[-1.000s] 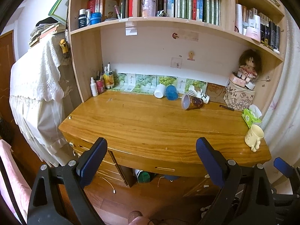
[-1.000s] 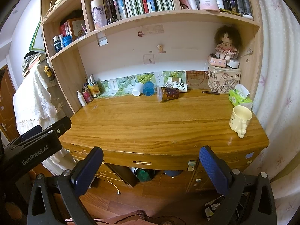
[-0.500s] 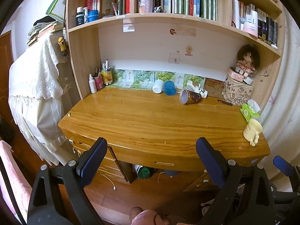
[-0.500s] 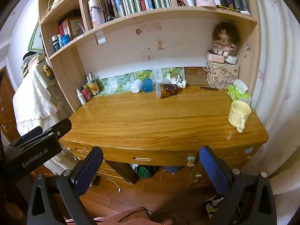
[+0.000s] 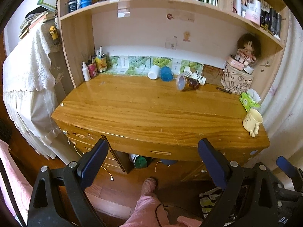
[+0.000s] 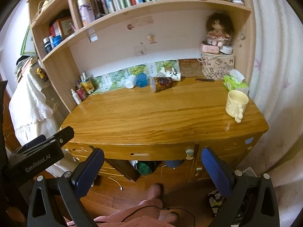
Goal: Flip cup upright
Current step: 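Move the left tool toward the gray plaid paper cup among the cups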
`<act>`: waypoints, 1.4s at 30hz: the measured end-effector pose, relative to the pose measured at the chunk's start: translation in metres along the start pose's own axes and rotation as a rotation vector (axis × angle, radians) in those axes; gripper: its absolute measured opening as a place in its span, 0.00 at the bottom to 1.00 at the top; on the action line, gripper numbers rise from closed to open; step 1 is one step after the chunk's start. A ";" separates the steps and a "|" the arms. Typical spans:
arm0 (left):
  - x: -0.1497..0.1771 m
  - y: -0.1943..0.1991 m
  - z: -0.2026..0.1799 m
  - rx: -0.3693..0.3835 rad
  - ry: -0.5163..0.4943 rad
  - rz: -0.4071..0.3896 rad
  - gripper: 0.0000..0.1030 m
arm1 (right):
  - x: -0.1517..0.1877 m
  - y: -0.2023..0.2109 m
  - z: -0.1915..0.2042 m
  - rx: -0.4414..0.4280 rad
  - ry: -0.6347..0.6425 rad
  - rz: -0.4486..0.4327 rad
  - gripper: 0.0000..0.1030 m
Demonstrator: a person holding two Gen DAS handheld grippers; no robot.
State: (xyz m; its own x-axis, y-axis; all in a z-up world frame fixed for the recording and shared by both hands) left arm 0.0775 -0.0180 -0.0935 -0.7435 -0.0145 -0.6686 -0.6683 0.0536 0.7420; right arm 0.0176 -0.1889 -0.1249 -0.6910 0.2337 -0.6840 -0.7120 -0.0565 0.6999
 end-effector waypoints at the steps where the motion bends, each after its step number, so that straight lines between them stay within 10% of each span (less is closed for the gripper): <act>1: -0.001 -0.003 -0.001 0.004 0.002 0.005 0.94 | -0.001 -0.001 -0.003 0.003 -0.011 0.001 1.00; 22: -0.069 -0.103 -0.042 0.062 -0.050 0.138 0.94 | -0.062 -0.076 -0.040 0.075 -0.118 0.065 1.00; 42: -0.187 -0.198 -0.038 0.108 -0.018 0.164 0.94 | -0.192 -0.163 -0.027 0.067 -0.104 0.023 1.00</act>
State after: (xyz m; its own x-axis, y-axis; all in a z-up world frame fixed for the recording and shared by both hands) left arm 0.3475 -0.0637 -0.1132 -0.8408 0.0213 -0.5410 -0.5312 0.1607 0.8319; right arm 0.2627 -0.2503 -0.1131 -0.6881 0.3325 -0.6450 -0.6835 0.0015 0.7299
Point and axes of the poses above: each gripper's, at about its wrist camera, not at the fingertips, and y roughly against the way its jaws point, z to its left, x to its underside, the point moved 9 cm from there along -y, roughly the way its jaws point, and after that the axes turned 4 degrees about z, right-handed, at the moved point
